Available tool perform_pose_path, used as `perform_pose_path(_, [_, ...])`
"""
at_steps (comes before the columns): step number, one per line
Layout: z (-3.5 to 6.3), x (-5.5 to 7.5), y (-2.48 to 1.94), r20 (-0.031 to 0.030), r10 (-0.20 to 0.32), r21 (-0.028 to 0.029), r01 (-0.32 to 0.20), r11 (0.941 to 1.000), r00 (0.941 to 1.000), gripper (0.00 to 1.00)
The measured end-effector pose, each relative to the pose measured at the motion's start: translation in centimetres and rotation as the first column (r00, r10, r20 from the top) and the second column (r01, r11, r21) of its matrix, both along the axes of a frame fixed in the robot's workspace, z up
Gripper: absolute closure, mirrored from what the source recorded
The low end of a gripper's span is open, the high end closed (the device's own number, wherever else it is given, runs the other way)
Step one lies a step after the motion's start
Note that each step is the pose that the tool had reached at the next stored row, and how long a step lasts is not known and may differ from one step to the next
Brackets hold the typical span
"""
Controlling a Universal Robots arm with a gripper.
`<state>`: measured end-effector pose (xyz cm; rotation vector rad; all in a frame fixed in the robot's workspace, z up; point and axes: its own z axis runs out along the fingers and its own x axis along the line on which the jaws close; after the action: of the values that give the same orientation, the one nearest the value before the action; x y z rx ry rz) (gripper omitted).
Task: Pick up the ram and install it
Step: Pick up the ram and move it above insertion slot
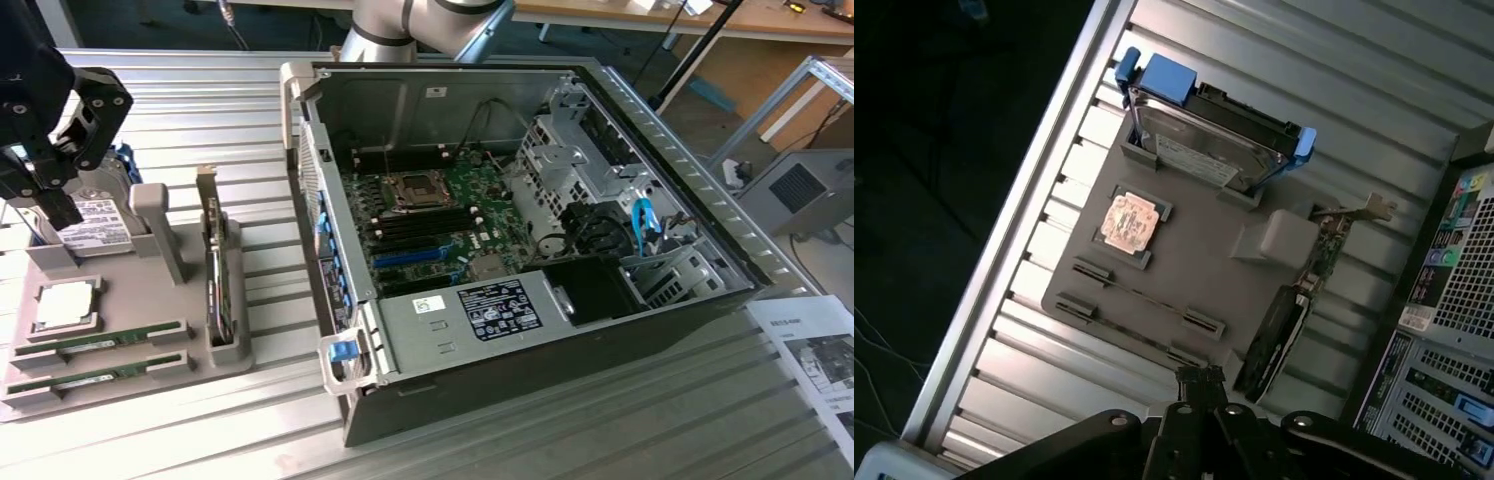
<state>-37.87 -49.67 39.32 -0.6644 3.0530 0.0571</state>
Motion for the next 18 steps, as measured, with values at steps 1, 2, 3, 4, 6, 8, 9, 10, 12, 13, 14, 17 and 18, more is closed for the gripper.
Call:
perform_pose_path(1, [0.00,0.00,0.00,-0.0001,0.009,-0.0004,-0.009,1.0000,1.0000,0.89])
perform_pose_path(2, [0.00,0.00,0.00,-0.0001,0.019,-0.0009,-0.019,0.9998,0.9998,0.89])
perform_pose_path(3, [0.00,0.00,0.00,-0.0001,0.030,-0.0016,-0.030,0.9996,0.9996,0.89])
perform_pose_path(4, [0.00,0.00,0.00,-0.0001,0.040,-0.0022,-0.040,0.9992,0.9992,0.89])
perform_pose_path(6, [0.00,0.00,0.00,-0.0002,0.064,-0.0039,-0.064,0.9980,0.9980,0.89])
perform_pose_path(8, [0.00,0.00,0.00,-0.0003,0.092,-0.0065,-0.092,0.9957,0.9958,0.89])
perform_pose_path(9, [0.00,0.00,0.00,-0.0005,0.102,-0.0074,-0.102,0.9948,0.9948,0.89])
perform_pose_path(10, [0.00,0.00,0.00,-0.0006,0.116,-0.0086,-0.116,0.9932,0.9932,0.89])
perform_pose_path(12, [0.00,0.00,0.00,-0.0008,0.139,-0.0102,-0.139,0.9903,0.9903,0.89])
perform_pose_path(13, [0.00,0.00,0.00,-0.0009,0.149,-0.0109,-0.149,0.9887,0.9888,0.89])
perform_pose_path(14, [0.00,0.00,0.00,-0.0010,0.160,-0.0116,-0.160,0.9871,0.9872,0.89])
perform_pose_path(17, [0.00,-0.01,0.00,-0.0014,0.193,-0.0138,-0.193,0.9811,0.9812,0.89])
perform_pose_path(18, [0.00,-0.01,0.00,-0.0015,0.205,-0.0143,-0.205,0.9786,0.9787,0.89])
